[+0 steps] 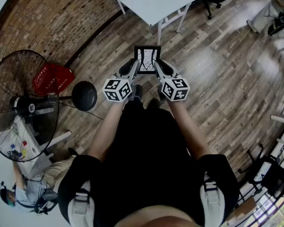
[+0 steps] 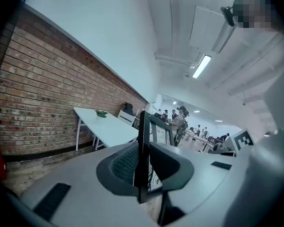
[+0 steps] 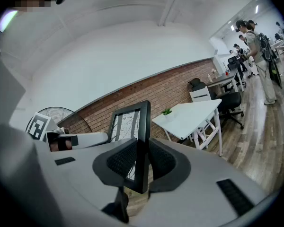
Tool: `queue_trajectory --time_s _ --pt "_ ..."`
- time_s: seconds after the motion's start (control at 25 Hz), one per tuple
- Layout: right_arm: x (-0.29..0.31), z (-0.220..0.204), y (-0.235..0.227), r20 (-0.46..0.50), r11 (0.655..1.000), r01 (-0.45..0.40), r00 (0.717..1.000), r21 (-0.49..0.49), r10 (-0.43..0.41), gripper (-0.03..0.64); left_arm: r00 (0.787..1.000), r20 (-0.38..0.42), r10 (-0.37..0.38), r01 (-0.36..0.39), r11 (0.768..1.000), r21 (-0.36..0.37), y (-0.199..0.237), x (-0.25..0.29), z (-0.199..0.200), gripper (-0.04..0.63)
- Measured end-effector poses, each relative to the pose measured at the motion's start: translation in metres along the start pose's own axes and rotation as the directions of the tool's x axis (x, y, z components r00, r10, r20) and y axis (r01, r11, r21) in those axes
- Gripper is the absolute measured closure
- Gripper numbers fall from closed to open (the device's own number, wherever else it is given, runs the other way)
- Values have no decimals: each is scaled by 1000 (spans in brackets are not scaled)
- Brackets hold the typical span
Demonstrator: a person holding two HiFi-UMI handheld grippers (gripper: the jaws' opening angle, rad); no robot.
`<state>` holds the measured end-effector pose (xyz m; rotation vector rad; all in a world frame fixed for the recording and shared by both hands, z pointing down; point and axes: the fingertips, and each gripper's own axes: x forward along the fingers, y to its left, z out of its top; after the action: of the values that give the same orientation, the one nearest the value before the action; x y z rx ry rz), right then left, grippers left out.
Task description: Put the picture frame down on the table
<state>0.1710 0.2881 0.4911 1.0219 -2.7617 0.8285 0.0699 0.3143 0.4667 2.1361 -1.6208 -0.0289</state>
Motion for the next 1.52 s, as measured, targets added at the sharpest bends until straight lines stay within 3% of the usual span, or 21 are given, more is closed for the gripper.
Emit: queue_trajectory --time_s 0.6,0.92,1.52 --pt "1 7 1 -1 999 -1 1000 -34 1 545 1000 24 1 -1 1000 -7 -2 1 7 512" --pt "22 11 13 4 997 -11 1000 -70 12 545 999 33 16 -15 1000 -26 23 0 13 512" --pt "73 33 9 30 997 39 999 -65 -38 545 999 31 -29 30 999 -38 66 33 40 512"
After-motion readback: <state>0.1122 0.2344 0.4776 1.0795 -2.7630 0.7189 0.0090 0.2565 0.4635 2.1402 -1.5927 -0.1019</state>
